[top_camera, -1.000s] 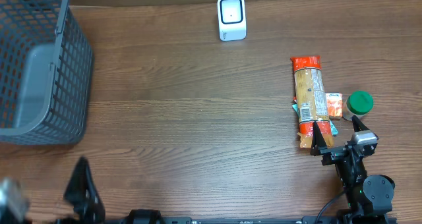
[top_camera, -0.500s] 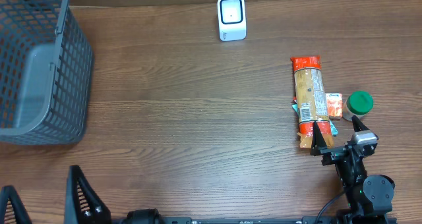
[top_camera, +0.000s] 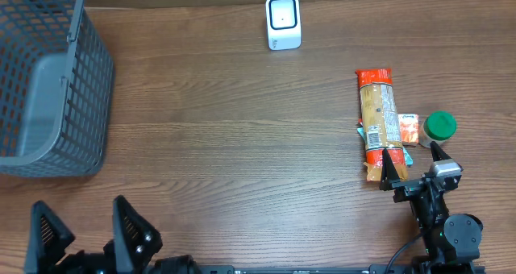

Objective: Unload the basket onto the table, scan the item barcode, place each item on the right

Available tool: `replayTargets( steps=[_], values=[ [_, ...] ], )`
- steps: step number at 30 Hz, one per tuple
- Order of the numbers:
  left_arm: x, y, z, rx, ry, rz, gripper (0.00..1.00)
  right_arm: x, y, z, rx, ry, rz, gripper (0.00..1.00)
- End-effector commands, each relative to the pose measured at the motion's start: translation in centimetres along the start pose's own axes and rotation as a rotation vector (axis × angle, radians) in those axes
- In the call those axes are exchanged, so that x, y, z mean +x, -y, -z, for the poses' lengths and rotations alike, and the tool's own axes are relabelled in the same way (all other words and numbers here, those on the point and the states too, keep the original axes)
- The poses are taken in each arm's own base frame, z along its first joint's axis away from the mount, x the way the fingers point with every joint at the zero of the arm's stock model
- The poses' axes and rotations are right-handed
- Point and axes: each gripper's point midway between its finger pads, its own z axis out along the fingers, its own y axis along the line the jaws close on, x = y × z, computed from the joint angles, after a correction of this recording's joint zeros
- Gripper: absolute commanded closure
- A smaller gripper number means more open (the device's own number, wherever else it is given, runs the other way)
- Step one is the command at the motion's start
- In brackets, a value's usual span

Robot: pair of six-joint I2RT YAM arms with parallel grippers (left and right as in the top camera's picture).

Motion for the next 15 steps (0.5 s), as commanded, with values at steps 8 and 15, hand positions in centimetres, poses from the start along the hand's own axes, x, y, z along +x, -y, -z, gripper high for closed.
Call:
replayTargets(
  steps=[8,15],
  values=[
    [7.3,-1.7,-0.6,0.014,0.014,0.022,0.00,0.2,0.3,0.0,0.016,0.003,0.003,0.00],
    [15.1,-4.0,0.3,-0.030,-0.100,0.061,0.00,0.2,0.3,0.0,0.016,0.003,0.003,0.00]
  ],
)
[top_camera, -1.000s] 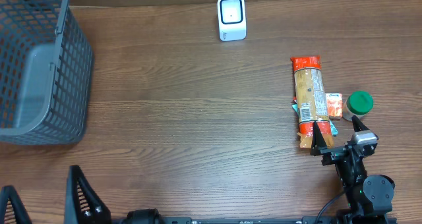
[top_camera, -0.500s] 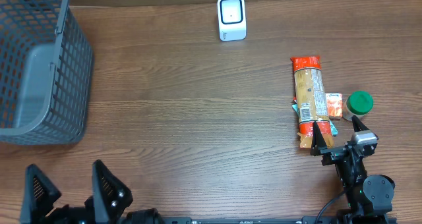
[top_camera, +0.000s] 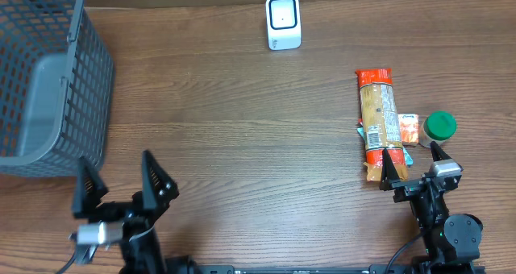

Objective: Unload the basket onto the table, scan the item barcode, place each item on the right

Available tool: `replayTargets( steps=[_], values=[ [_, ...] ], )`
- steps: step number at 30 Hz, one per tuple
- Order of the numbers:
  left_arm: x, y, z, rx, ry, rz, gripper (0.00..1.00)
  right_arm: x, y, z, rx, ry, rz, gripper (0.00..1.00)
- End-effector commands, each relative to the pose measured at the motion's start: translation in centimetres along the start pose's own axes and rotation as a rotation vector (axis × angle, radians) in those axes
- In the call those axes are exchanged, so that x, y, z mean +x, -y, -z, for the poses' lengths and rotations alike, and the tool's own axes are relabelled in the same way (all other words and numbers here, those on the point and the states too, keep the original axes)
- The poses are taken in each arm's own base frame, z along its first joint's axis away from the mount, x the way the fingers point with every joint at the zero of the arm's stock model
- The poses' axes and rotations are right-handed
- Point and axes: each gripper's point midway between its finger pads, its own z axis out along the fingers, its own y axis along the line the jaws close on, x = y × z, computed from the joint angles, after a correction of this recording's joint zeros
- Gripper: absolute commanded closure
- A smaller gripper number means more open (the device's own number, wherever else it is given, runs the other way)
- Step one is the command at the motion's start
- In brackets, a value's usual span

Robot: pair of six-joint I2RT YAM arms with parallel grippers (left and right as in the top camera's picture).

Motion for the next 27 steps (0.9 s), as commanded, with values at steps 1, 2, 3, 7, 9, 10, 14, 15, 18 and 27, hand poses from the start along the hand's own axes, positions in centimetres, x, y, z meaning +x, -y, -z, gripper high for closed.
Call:
replayTargets(
  steps=[1,2,3,7,9,10,14,15,18,27],
  values=[
    [3.3,-1.1,0.5,-0.020,-0.053,0.032,0.01,0.2,0.3,0.0,0.016,0.003,0.003,0.00],
    [4.2,-1.4,0.7,-0.025,-0.068,0.030,0.00,0.2,0.3,0.0,0.016,0.003,0.003,0.00],
    [5.3,-1.7,0.9,-0.031,-0.088,0.029,0.00,0.2,0.3,0.0,0.016,0.003,0.003,0.00],
    [8.5,-2.8,1.6,-0.062,-0.153,0.024,0.00,0.2,0.3,0.0,0.016,0.003,0.003,0.00],
    [9.7,-3.2,2.0,-0.072,-0.179,0.020,0.00,0.2,0.3,0.0,0.016,0.003,0.003,0.00],
    [10.3,-3.4,2.2,-0.076,-0.192,0.019,0.00,0.2,0.3,0.0,0.016,0.003,0.003,0.00],
    [13.2,-4.2,3.0,-0.101,-0.291,0.012,0.00,0.2,0.3,0.0,0.016,0.003,0.003,0.00],
    [13.7,-4.4,3.2,-0.106,-0.314,0.012,0.00,0.2,0.3,0.0,0.016,0.003,0.003,0.00],
    [16.0,-4.8,4.1,-0.113,-0.418,-0.029,0.00,0.2,0.3,0.0,0.016,0.003,0.003,0.00],
    [20.4,-5.5,6.8,-0.087,-0.639,-0.175,0.00,0.2,0.3,0.0,0.016,0.003,0.003,0.00]
  ],
)
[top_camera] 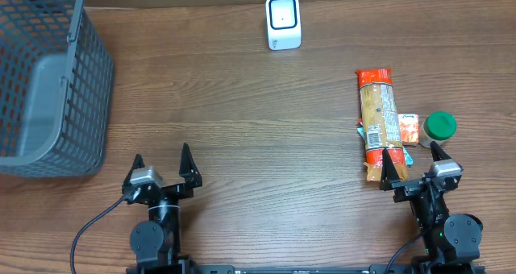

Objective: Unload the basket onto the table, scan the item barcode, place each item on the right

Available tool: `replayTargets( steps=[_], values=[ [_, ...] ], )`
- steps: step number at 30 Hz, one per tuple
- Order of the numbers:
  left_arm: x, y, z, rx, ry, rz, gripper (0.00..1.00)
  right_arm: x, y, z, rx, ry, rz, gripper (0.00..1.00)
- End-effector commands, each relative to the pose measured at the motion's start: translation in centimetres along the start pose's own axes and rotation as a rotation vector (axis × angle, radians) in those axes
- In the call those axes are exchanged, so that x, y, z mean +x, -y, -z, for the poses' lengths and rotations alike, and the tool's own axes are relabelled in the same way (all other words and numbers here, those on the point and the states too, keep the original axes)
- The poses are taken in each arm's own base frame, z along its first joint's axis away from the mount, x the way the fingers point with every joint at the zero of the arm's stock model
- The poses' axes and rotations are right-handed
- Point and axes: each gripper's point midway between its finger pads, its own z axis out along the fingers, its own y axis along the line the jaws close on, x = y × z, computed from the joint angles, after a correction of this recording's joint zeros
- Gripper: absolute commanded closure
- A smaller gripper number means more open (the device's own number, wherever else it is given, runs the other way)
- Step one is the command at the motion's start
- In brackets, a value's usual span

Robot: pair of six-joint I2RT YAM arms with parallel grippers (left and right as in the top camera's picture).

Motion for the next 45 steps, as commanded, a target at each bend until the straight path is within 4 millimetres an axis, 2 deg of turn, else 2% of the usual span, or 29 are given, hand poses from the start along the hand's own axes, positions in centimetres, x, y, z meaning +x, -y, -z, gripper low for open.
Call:
replayTargets(
  steps=[1,3,9,45],
  values=[
    [0.9,0.2,0.1,0.019,-0.032,-0.108,0.00,0.2,0.3,0.0,0.016,0.002,0.003,0.00],
    [2.1,0.3,0.1,0.023,-0.081,-0.146,0.00,0.2,0.3,0.0,0.016,0.002,0.003,0.00],
    [2.2,0.9,0.2,0.053,-0.082,-0.177,0.00,0.2,0.3,0.0,0.016,0.002,0.003,0.00],
    [2.2,0.9,0.2,0.053,-0.082,-0.178,0.00,0.2,0.3,0.0,0.016,0.002,0.003,0.00]
  ],
)
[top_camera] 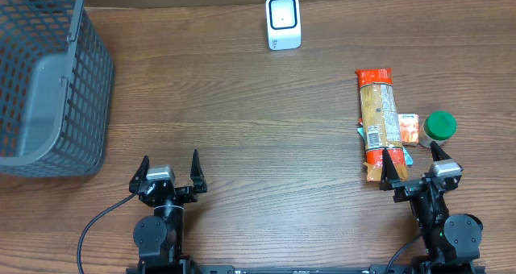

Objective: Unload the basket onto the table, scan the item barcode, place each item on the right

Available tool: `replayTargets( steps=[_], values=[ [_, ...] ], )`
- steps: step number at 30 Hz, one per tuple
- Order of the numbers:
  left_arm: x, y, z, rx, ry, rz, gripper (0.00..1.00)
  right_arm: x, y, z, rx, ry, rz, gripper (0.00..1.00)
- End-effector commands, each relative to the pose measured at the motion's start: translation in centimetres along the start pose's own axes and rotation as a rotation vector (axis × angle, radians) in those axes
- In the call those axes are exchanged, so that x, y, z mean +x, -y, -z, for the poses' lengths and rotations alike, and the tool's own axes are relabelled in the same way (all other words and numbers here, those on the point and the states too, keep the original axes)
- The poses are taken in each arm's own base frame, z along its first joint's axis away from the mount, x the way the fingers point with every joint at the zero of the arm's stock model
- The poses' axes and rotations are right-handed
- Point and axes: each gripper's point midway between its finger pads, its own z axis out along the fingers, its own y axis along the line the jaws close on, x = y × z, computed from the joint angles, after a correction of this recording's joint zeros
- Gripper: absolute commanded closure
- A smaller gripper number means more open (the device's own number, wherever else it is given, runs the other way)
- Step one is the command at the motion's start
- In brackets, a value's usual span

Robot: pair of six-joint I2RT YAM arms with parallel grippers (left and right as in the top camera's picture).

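Observation:
A long orange and clear snack packet [376,122] lies on the table at the right, a white label near its lower end. Beside it are a small packet [409,129] and a green-lidded jar [439,126]. The white barcode scanner [283,22] stands at the back centre. My right gripper [411,163] is open just below the snack packet's near end, nothing between its fingers. My left gripper [169,169] is open at the front left, over bare table.
A grey plastic basket [48,80] fills the back left corner. The wooden table [242,121] stretches between the scanner and the two arms.
My left gripper has shifted slightly right and squared up, fingers pointing straight away from the front edge. The right gripper and the items have not moved.
My left gripper began at the bottom left corner, partly out of view. Then it stood further in, open and turned. Later it sat near the front left centre, where it stays now, straightened. The right gripper stayed open below the snack packet throughout.

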Motion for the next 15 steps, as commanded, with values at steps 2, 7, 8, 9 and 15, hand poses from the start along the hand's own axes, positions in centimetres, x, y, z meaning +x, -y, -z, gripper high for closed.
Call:
replayTargets(
  steps=[2,7,8,9,15],
  values=[
    [-0.04,0.34,0.04,0.017,0.007,-0.020,0.00,0.20,0.31,0.00,0.016,0.003,0.003,0.00],
    [-0.04,0.34,0.04,0.017,0.007,-0.020,0.00,0.20,0.31,0.00,0.016,0.003,0.003,0.00],
    [-0.04,0.34,0.04,0.017,0.007,-0.020,0.00,0.20,0.31,0.00,0.016,0.003,0.003,0.00],
    [-0.04,0.34,0.04,0.017,0.007,-0.020,0.00,0.19,0.31,0.00,0.016,0.003,0.003,0.00],
    [-0.04,0.34,0.04,0.017,0.007,-0.020,0.00,0.20,0.31,0.00,0.016,0.003,0.003,0.00]
  ],
)
